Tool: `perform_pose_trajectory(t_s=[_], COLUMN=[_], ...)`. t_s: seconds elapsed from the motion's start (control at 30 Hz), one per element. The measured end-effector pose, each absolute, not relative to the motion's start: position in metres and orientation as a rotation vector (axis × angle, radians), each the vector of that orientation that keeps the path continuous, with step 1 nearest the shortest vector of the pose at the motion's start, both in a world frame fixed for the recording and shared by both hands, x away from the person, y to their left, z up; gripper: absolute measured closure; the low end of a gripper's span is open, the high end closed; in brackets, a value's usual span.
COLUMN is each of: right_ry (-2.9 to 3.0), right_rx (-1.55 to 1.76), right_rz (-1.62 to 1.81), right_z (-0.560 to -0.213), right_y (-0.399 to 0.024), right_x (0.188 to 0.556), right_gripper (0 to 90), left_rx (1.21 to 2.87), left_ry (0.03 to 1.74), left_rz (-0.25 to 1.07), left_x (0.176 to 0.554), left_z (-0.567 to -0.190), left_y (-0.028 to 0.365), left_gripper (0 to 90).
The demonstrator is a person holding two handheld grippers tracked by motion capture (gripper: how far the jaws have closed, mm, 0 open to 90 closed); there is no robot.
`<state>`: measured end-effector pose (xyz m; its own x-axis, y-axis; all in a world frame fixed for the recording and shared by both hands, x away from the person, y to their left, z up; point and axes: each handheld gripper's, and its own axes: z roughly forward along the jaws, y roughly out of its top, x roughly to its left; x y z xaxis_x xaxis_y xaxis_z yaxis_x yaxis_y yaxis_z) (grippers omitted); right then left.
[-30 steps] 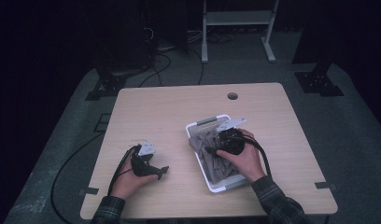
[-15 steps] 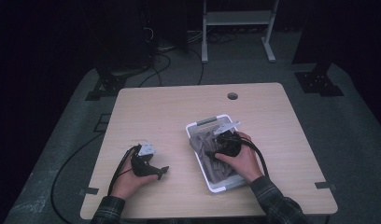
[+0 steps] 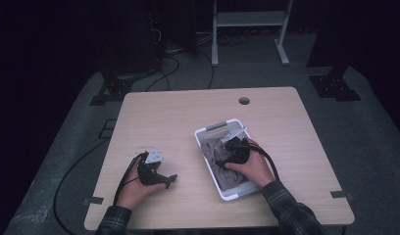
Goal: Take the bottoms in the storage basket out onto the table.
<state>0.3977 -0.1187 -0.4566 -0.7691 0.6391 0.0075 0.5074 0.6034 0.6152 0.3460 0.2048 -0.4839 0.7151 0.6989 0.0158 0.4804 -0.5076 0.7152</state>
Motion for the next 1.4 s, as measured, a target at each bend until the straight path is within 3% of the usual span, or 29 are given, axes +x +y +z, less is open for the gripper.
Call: perform_pose_trajectory(t_s=[0.4,0.53,0.63,0.8,0.83,0.87,0.9,1.1,1.4], right_ry=[2.643,2.648,2.645,2.642,2.642,2.641,2.64,2.641,2.627], right_rx=[0.935,0.93,0.938,0.961,0.964,0.971,0.974,0.978,1.013], right_rz=[0.944,0.964,0.976,0.981,0.978,0.978,0.978,0.946,0.951], right_z=[-0.464,-0.465,-0.465,-0.462,-0.461,-0.46,-0.46,-0.456,-0.448], right_y=[-0.122,-0.124,-0.125,-0.128,-0.129,-0.128,-0.128,-0.127,-0.128], right_x=[0.405,0.405,0.403,0.402,0.401,0.401,0.4,0.399,0.398], right_gripper=[9.9,15.1,22.0,41.0,41.0,49.8,51.8,61.8,67.4], left_rx=[2.207,2.206,2.205,2.205,2.205,2.205,2.205,2.205,2.206], left_ry=[0.891,0.893,0.894,0.895,0.895,0.896,0.896,0.895,0.895], left_rz=[0.396,0.396,0.396,0.396,0.396,0.397,0.397,0.397,0.396], left_x=[0.346,0.346,0.346,0.346,0.346,0.346,0.346,0.346,0.346], left_z=[-0.484,-0.484,-0.484,-0.484,-0.484,-0.484,-0.484,-0.484,-0.484], left_y=[0.205,0.205,0.205,0.205,0.205,0.205,0.204,0.205,0.205], left_gripper=[0.0,0.0,0.0,0.0,0.0,0.0,0.0,0.0,0.0])
